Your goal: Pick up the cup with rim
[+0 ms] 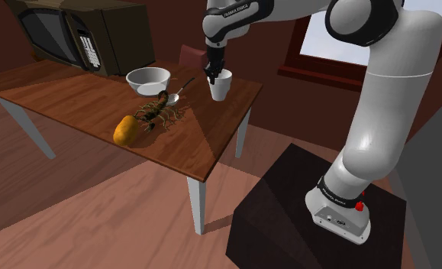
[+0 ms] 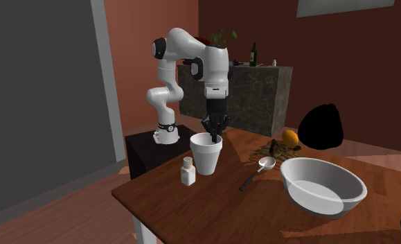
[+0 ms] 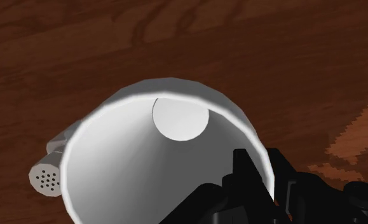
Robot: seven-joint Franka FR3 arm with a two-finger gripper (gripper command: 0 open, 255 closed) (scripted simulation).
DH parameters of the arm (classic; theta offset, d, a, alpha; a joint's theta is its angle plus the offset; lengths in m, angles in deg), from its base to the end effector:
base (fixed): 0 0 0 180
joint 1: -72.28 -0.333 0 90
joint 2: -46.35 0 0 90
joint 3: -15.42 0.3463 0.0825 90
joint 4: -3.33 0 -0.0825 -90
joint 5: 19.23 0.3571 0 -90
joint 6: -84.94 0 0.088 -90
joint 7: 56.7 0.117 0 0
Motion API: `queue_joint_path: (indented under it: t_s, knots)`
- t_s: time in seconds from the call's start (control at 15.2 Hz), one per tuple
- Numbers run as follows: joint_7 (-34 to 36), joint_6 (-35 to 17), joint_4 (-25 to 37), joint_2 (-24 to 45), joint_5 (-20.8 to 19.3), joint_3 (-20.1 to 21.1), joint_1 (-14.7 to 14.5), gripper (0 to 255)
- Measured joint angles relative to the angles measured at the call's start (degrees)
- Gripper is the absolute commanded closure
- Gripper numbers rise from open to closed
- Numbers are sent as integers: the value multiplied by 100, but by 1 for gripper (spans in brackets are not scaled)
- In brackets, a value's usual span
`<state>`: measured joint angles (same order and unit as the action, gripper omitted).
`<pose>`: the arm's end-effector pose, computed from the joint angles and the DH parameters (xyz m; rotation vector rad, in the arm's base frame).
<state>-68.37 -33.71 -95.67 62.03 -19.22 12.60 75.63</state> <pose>0.6245 -0.0646 0.4595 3.1124 0.1530 0.1040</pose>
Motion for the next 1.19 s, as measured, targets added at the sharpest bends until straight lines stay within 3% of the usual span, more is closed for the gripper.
queue_joint_path:
  t_s: [0.46,1.19]
  knots:
    - [-4,35,38,4,1,-1,2,255]
    - [-1,782,629,-151,-7,-2,-1,255]
